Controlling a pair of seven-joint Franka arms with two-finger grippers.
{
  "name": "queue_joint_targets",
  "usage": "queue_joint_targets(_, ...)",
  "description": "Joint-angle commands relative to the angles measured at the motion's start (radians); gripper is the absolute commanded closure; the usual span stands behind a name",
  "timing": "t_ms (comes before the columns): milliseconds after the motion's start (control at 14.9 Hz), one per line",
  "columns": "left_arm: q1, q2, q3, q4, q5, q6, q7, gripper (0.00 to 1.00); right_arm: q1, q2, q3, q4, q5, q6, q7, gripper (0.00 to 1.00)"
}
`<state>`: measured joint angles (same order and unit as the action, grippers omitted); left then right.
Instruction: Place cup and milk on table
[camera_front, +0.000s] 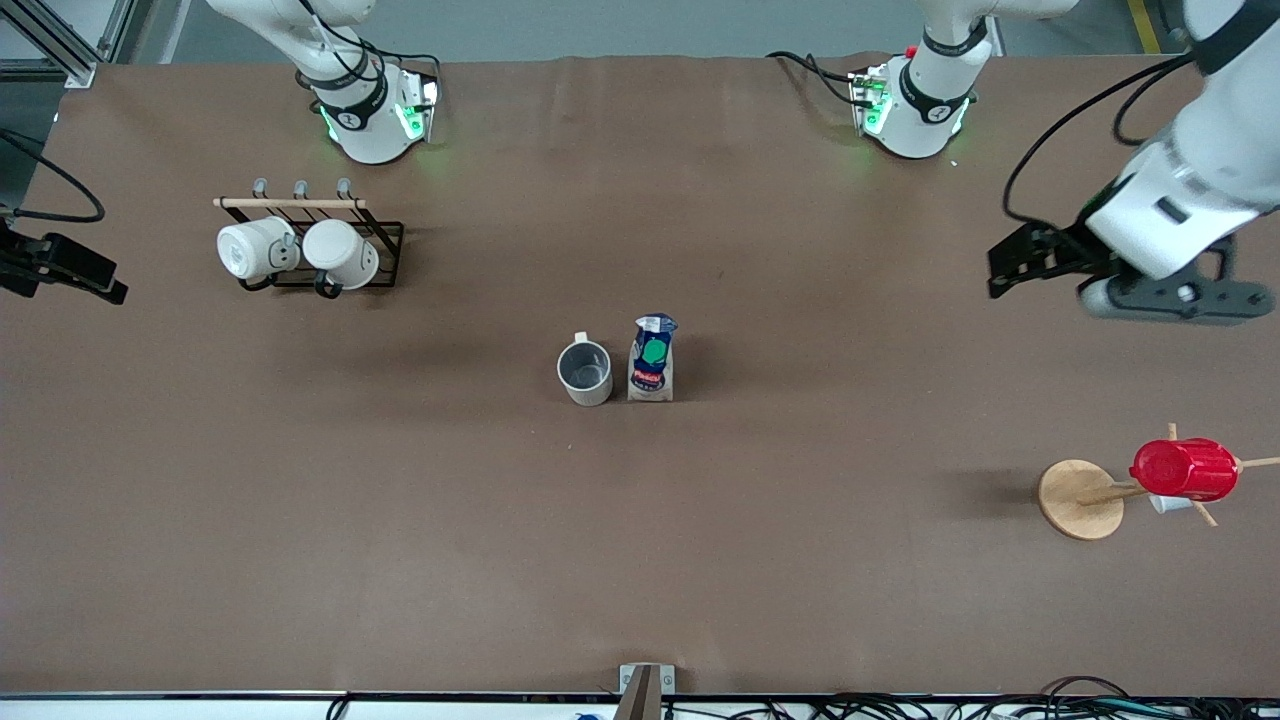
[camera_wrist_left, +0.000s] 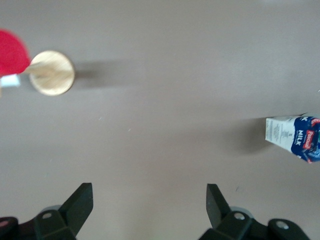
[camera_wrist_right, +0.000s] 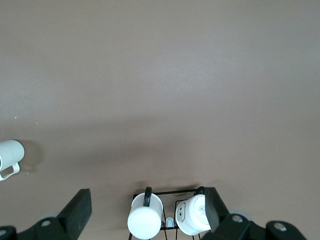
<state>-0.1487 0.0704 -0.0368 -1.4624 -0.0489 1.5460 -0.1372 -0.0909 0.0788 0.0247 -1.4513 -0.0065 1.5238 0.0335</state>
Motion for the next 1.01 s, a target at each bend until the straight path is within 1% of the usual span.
queue_joint_targets(0,0.021,-0.090,0.024,-0.058,0.003,-0.027,0.034,0.00,-0.006,-0.016,0.001,-0.020,0.005,0.006,0.005,0.00)
queue_joint_targets(134,0.021,-0.129,0.063,-0.104,0.006,-0.027,0.068,0.00,-0.006,-0.016,0.001,-0.020,0.006,0.007,0.006,0.00)
queue_joint_targets(268,0.020,-0.121,0.083,-0.093,0.009,-0.023,0.074,0.00,-0.006,-0.014,0.001,-0.021,0.006,0.009,0.005,0.00)
queue_joint_targets(470,0.017,-0.092,0.083,-0.069,0.029,-0.017,0.048,0.00,-0.006,-0.014,0.001,-0.023,0.006,0.007,0.005,0.00)
queue_joint_targets(805,0.018,-0.095,0.080,-0.076,0.057,0.029,0.067,0.01,-0.007,-0.013,0.000,-0.024,0.006,0.015,0.005,0.00)
queue_joint_targets(939,0.021,-0.095,0.078,-0.076,0.058,0.046,0.070,0.01,-0.012,-0.013,0.000,-0.043,0.008,0.051,0.003,0.00)
